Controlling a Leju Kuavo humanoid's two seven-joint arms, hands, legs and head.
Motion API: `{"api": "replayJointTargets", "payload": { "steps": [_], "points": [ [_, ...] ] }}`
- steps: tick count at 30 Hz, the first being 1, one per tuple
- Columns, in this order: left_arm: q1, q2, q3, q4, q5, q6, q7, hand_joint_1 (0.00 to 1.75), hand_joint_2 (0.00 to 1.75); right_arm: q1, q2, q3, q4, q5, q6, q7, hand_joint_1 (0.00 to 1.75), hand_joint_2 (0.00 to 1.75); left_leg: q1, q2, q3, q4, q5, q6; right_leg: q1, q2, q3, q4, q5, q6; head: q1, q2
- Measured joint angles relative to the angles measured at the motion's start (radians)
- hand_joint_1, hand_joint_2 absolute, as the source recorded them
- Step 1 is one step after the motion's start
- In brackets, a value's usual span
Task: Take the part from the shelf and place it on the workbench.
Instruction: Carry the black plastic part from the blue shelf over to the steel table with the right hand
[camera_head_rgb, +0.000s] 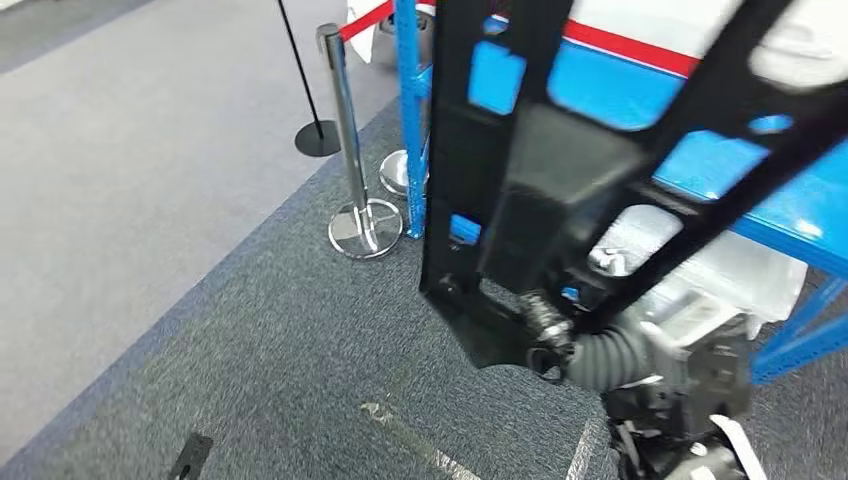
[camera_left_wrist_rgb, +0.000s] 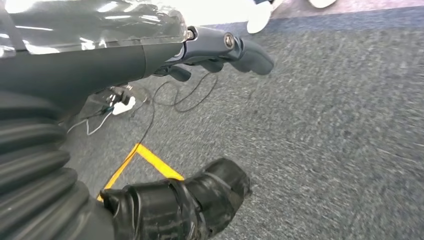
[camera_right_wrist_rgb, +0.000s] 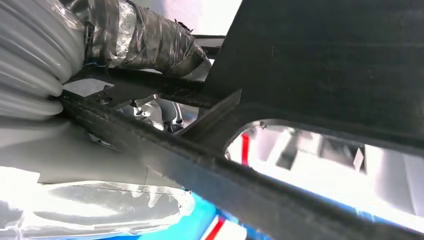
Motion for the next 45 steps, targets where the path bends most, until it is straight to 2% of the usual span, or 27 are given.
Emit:
{"api": "replayJointTargets", "payload": {
  "steps": [2,4,6,7,9,10,12,13,15,16,17,19,21,23,24,25,26,28,30,33,35,37,39,40,42,44,45],
  "points": [
    [-0.001,0.001,-0.002,0.0,0.0,-0.002,0.015,0.0,1.75,-0.01,0.019,0.027,0.048,-0.007,0.023,-0.001,1.75,1.75,0.003,-0.024,0.0,-0.007,0.007,0.013,0.002,-0.016,0.003,-0.005,-0.002,0.01,0.001,0.0],
    [0.001,0.002,-0.005,0.0,0.0,-0.004,0.025,0.0,1.75,-0.018,0.036,0.057,0.096,-0.014,0.035,-0.009,1.75,1.75,0.01,-0.048,0.006,-0.021,0.016,0.024,0.0,0.014,-0.001,0.014,-0.021,0.017,0.005,0.0],
    [0.0,0.002,-0.007,0.0,0.0,-0.005,0.028,0.0,1.75,-0.022,0.047,0.081,0.132,-0.02,0.038,-0.016,1.75,1.75,0.013,-0.071,0.01,-0.028,0.021,0.032,-0.003,0.076,-0.042,0.11,-0.072,0.017,0.01,0.0],
    [-0.001,0.002,-0.008,0.0,-0.001,-0.006,0.029,0.0,1.75,-0.021,0.054,0.092,0.15,-0.026,0.039,-0.021,1.75,1.75,0.013,-0.084,0.01,-0.028,0.021,0.035,-0.003,0.095,-0.075,0.176,-0.099,0.016,0.012,0.0],
    [0.0,0.003,-0.01,0.0,-0.001,-0.004,0.029,0.0,1.75,-0.014,0.067,0.116,0.191,-0.041,0.044,-0.035,1.75,1.75,0.013,-0.113,0.009,-0.024,0.02,0.037,-0.004,0.109,-0.124,0.261,-0.116,0.017,0.013,0.0],
    [0.001,0.004,-0.01,0.0,-0.001,-0.003,0.029,0.0,1.75,-0.009,0.072,0.126,0.209,-0.047,0.046,-0.043,1.75,1.75,0.013,-0.128,0.008,-0.02,0.019,0.036,-0.005,0.11,-0.127,0.254,-0.097,0.017,0.013,0.0],
    [0.002,0.004,-0.012,0.0,-0.001,-0.002,0.029,0.0,1.75,-0.004,0.078,0.138,0.233,-0.054,0.048,-0.055,1.75,1.75,0.015,-0.158,0.004,-0.007,0.012,0.03,-0.009,0.124,-0.092,0.158,-0.028,0.016,0.013,0.0],
    [0.002,0.005,-0.013,0.0,-0.001,-0.001,0.029,0.0,1.75,-0.004,0.081,0.141,0.241,-0.056,0.047,-0.06,1.75,1.75,0.015,-0.17,0.0,0.002,0.008,0.024,-0.011,0.145,-0.069,0.104,-0.006,0.015,0.013,0.0],
    [0.001,0.011,-0.016,0.0,-0.001,0.0,0.029,0.0,1.75,-0.004,0.094,0.149,0.259,-0.065,0.048,-0.076,1.75,1.75,0.018,-0.192,-0.014,0.019,0.003,0.011,-0.014,0.181,-0.043,0.043,0.007,0.013,0.013,0.0],
    [0.003,0.014,-0.021,0.0,-0.001,0.0,0.03,0.0,1.75,-0.002,0.102,0.156,0.271,-0.076,0.052,-0.088,1.75,1.75,0.02,-0.203,-0.021,0.022,0.003,0.004,-0.012,0.187,-0.04,0.037,0.001,0.011,0.013,0.0],
    [0.005,0.019,-0.025,0.0,-0.001,0.0,0.032,0.0,1.75,0.001,0.112,0.163,0.282,-0.089,0.057,-0.101,1.75,1.75,0.023,-0.211,-0.026,0.024,0.004,-0.002,-0.012,0.178,-0.038,0.033,0.004,0.006,0.013,0.0],
    [0.008,0.025,-0.033,0.001,-0.001,0.0,0.036,0.0,1.75,0.007,0.126,0.175,0.3,-0.111,0.067,-0.122,1.75,1.75,0.02,-0.168,-0.04,0.043,-0.007,-0.013,-0.011,0.153,-0.034,0.029,0.006,-0.005,0.007,0.0],
    [0.005,0.03,-0.035,0.001,-0.001,0.0,0.038,0.0,1.75,0.011,0.133,0.18,0.307,-0.116,0.069,-0.126,1.75,1.75,0.016,-0.096,-0.08,0.127,-0.05,-0.022,-0.008,0.127,-0.03,0.026,0.006,-0.015,-0.002,0.0],
    [0.004,0.033,-0.041,0.001,-0.001,0.0,0.038,0.0,1.75,0.015,0.135,0.183,0.313,-0.114,0.065,-0.124,1.75,1.75,0.019,-0.071,-0.136,0.234,-0.094,-0.026,-0.004,0.097,-0.03,0.026,0.004,-0.02,-0.004,0.0],
    [0.005,0.034,-0.045,0.001,-0.001,0.0,0.038,0.0,1.75,0.018,0.135,0.185,0.317,-0.113,0.062,-0.123,1.75,1.75,0.019,-0.067,-0.15,0.261,-0.098,-0.026,-0.002,0.083,-0.029,0.026,0.002,-0.021,-0.004,0.0],
    [0.007,0.034,-0.049,0.001,-0.001,0.0,0.037,0.0,1.75,0.021,0.135,0.186,0.32,-0.11,0.059,-0.121,1.75,1.75,0.019,-0.065,-0.147,0.254,-0.086,-0.024,0.0,0.069,-0.028,0.026,0.0,-0.022,-0.004,0.0],
    [0.008,0.034,-0.051,0.001,-0.001,0.0,0.036,0.0,1.75,0.023,0.135,0.186,0.322,-0.105,0.055,-0.119,1.75,1.75,0.018,-0.061,-0.124,0.213,-0.06,-0.019,0.001,0.056,-0.027,0.026,-0.002,-0.021,-0.004,0.0],
    [0.007,0.035,-0.053,0.001,-0.001,0.0,0.034,0.0,1.75,0.026,0.135,0.186,0.322,-0.091,0.044,-0.112,1.75,1.75,0.01,-0.028,-0.056,0.09,-0.013,-0.004,0.005,0.033,-0.02,0.024,-0.006,-0.019,-0.003,0.0],
    [0.006,0.035,-0.055,0.001,-0.001,0.0,0.032,0.0,1.75,0.027,0.134,0.186,0.322,-0.074,0.036,-0.1,1.75,1.75,-0.001,-0.002,-0.017,0.02,0.002,0.009,0.008,0.015,-0.012,0.018,-0.009,-0.012,-0.003,0.0],
    [0.011,0.036,-0.057,0.001,-0.001,0.0,0.032,0.0,1.75,0.03,0.133,0.186,0.321,-0.057,0.033,-0.084,1.75,1.75,-0.002,-0.026,-0.005,-0.002,0.008,0.022,0.008,-0.002,0.004,0.003,-0.01,0.005,-0.003,0.0],
    [0.012,0.035,-0.057,0.002,-0.001,0.0,0.033,0.0,1.75,0.03,0.132,0.186,0.318,-0.053,0.033,-0.082,1.75,1.75,0.005,-0.045,0.013,-0.024,0.017,0.032,0.007,0.038,-0.003,0.035,-0.036,0.013,-0.001,0.0],
    [0.009,0.034,-0.057,0.002,-0.001,-0.001,0.033,0.0,1.75,0.034,0.129,0.186,0.316,-0.05,0.033,-0.082,1.75,1.75,0.008,-0.066,0.02,-0.032,0.021,0.039,0.005,0.093,-0.057,0.148,-0.089,0.015,0.003,0.0],
    [0.007,0.034,-0.057,0.002,-0.001,-0.001,0.032,0.0,1.75,0.042,0.125,0.186,0.316,-0.045,0.032,-0.076,1.75,1.75,0.007,-0.092,0.02,-0.028,0.02,0.043,0.005,0.11,-0.118,0.252,-0.116,0.017,0.005,0.0],
    [0.007,0.034,-0.057,0.002,-0.001,-0.001,0.031,0.0,1.75,0.045,0.123,0.186,0.316,-0.042,0.032,-0.072,1.75,1.75,0.007,-0.106,0.019,-0.025,0.018,0.043,0.004,0.112,-0.129,0.26,-0.103,0.018,0.005,0.0],
    [0.007,0.033,-0.057,0.002,-0.001,-0.002,0.024,0.0,1.75,0.047,0.121,0.186,0.315,-0.033,0.027,-0.064,1.75,1.75,0.009,-0.134,0.018,-0.014,0.012,0.039,-0.001,0.128,-0.098,0.167,-0.032,0.02,0.006,0.0],
    [0.001,0.03,-0.057,0.002,-0.001,-0.004,0.016,0.0,1.75,0.048,0.118,0.186,0.312,-0.024,0.021,-0.061,1.75,1.75,0.009,-0.161,0.008,0.005,0.002,0.029,-0.009,0.178,-0.052,0.055,0.014,0.021,0.005,0.0],
    [-0.002,0.029,-0.058,0.002,-0.001,-0.005,0.014,0.0,1.75,0.049,0.116,0.186,0.309,-0.021,0.019,-0.061,1.75,1.75,0.011,-0.173,0.0,0.012,0.0,0.023,-0.01,0.196,-0.041,0.026,0.02,0.02,0.005,0.0]
  ]
}}
